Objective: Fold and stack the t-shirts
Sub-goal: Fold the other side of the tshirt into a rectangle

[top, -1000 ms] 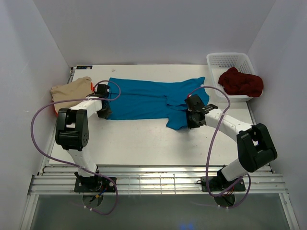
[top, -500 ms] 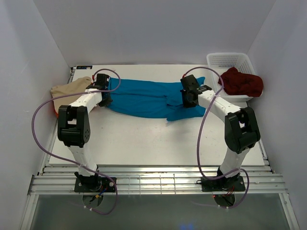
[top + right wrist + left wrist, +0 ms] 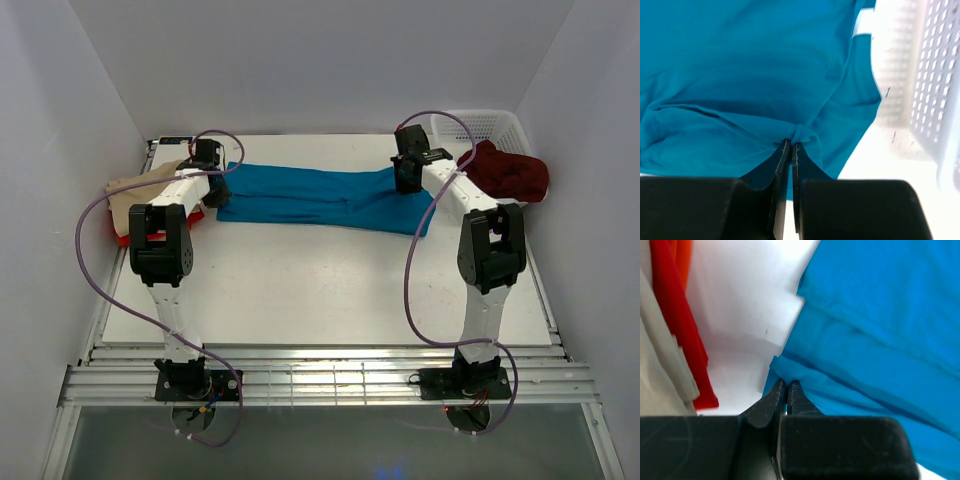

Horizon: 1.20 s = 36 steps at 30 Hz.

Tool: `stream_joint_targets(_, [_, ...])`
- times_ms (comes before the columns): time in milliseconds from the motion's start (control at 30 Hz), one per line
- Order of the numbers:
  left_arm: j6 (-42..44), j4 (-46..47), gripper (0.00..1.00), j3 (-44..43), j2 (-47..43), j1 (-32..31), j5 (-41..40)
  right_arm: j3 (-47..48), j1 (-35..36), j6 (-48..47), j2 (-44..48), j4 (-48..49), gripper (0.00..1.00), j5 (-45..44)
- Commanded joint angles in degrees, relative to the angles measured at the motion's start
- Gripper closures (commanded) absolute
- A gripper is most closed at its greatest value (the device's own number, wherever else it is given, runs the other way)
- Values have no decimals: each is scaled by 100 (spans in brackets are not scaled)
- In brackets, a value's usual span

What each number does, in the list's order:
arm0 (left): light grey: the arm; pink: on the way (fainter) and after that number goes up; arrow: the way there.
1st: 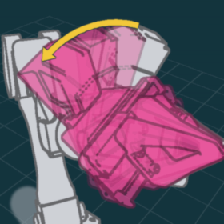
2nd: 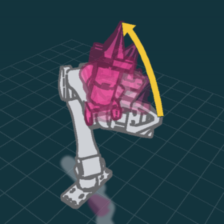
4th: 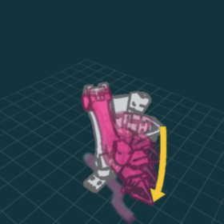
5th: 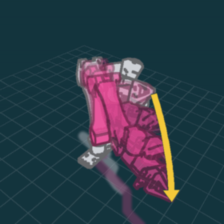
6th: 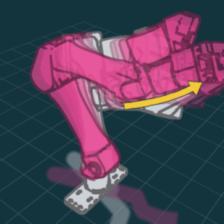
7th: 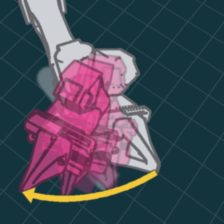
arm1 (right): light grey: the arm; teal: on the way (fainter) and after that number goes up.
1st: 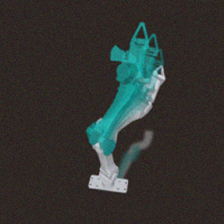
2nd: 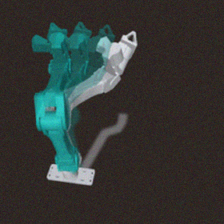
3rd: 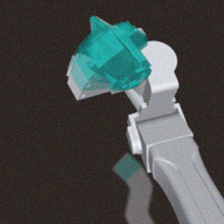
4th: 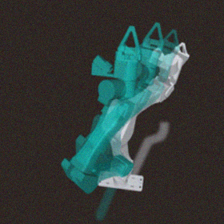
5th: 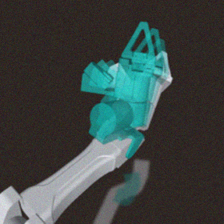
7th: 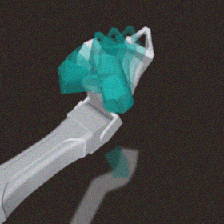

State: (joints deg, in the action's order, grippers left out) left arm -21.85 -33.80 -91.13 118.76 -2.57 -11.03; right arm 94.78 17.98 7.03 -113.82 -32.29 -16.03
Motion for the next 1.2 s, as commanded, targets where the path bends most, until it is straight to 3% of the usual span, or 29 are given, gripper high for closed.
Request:
stream_joint_targets(0, [31, -161, 92, -492, -20, 107, 294, 549, -127, -254, -254, -189, 92, 21])
stream_joint_targets(400, [110, -513, 90, -1249, 341, 213, 1076, 1279, -330, -307, -562, -295, 92, 118])
stream_joint_targets(1167, [172, -575, 90, -1750, 886, 468, 1393, 2404, -620, -386, -1617, -392, 92, 347])
